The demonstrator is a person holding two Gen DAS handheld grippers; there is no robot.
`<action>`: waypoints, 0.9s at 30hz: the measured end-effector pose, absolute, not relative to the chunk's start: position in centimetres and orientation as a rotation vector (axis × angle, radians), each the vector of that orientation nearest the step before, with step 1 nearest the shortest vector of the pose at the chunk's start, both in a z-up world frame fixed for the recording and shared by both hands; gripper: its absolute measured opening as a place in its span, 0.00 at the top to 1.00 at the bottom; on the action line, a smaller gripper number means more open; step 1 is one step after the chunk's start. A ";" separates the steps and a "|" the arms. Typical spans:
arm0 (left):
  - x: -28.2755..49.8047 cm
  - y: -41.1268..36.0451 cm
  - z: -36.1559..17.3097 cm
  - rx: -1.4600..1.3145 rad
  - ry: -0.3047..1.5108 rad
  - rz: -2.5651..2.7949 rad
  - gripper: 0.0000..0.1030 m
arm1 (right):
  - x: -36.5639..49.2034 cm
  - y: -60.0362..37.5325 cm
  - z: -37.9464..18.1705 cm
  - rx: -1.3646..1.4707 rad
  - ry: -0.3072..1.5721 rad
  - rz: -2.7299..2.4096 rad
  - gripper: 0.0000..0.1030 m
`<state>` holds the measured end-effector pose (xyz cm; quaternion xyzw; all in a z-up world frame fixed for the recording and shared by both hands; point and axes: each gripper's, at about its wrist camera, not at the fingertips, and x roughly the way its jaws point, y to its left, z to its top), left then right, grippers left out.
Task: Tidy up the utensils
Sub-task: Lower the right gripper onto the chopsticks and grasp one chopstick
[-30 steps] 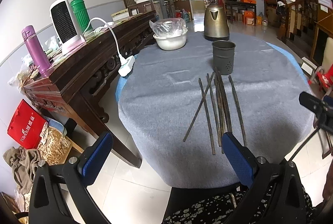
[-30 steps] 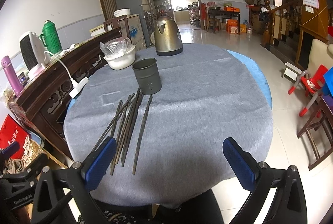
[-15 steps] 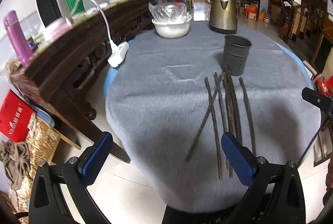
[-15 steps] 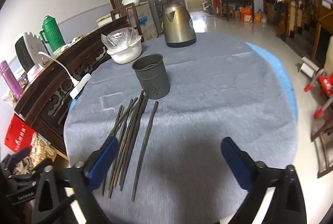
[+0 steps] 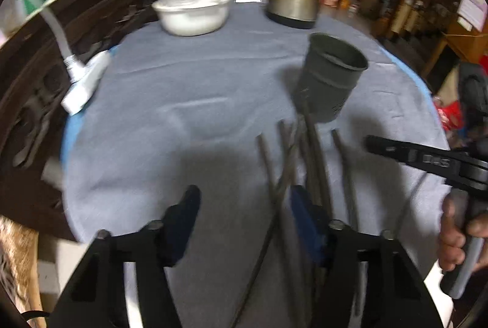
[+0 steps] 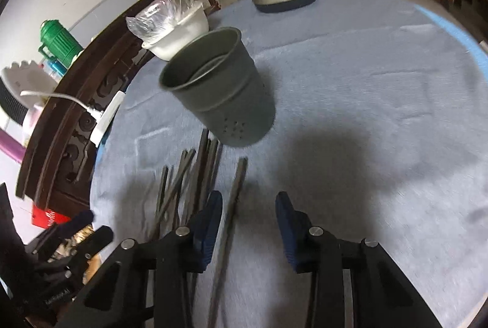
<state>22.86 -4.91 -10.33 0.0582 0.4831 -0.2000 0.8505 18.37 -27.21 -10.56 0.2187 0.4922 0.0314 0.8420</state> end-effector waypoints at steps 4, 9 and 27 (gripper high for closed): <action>24.9 -6.6 -11.1 0.131 1.048 -0.481 0.46 | 20.9 -27.1 -12.0 0.480 1.087 0.095 0.61; 26.0 -7.0 -12.0 0.133 1.086 -0.539 0.52 | 22.7 -26.9 -13.6 0.502 1.150 0.115 0.67; 29.5 -11.4 -14.1 0.247 1.192 -0.669 0.74 | 21.4 -28.9 -13.2 0.514 1.092 0.116 0.91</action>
